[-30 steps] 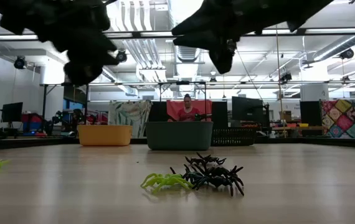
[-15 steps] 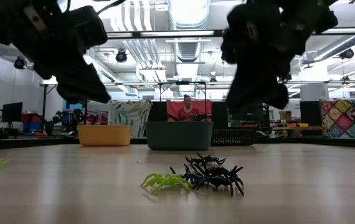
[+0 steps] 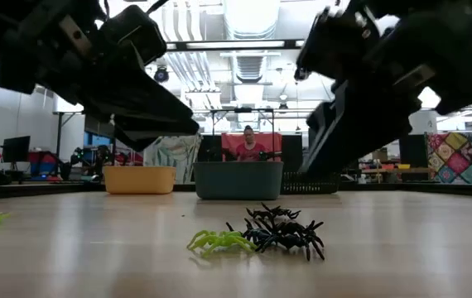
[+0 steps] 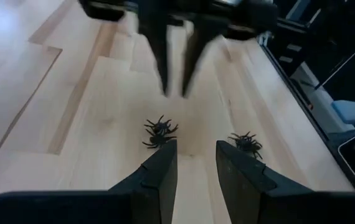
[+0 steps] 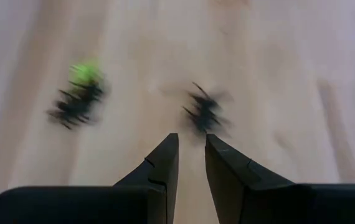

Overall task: Sort Halloween decoration
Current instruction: Put the black spider toy into the yellow bin

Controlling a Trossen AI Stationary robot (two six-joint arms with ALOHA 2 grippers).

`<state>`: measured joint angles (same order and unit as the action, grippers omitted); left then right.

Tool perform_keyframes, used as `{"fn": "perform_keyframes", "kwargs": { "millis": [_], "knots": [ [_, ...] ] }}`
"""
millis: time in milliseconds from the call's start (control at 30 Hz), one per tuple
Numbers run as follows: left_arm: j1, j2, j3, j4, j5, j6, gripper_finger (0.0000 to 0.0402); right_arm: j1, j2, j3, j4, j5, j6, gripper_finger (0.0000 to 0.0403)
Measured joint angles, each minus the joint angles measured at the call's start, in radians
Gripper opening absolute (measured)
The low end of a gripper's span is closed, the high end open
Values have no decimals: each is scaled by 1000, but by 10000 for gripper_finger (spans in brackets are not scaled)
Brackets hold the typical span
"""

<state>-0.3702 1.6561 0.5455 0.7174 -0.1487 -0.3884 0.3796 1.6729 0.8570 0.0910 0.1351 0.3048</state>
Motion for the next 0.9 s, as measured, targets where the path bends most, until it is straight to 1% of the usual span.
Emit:
{"fn": "perform_keyframes", "kwargs": {
  "millis": [100,167,300,400,600,900],
  "knots": [
    [0,42,5,69,0,1,93,27,39,0,115,23,-41,68],
    [0,60,18,82,-1,9,93,29,68,1,174,52,-41,68],
    [4,77,44,81,-1,17,93,28,133,0,211,119,-34,68],
    [5,82,58,78,0,16,93,28,158,0,201,136,9,68],
    [5,79,84,66,0,14,93,28,129,0,140,154,20,68],
    [5,79,93,39,0,5,93,28,44,-1,131,153,2,68]
  ]
}}
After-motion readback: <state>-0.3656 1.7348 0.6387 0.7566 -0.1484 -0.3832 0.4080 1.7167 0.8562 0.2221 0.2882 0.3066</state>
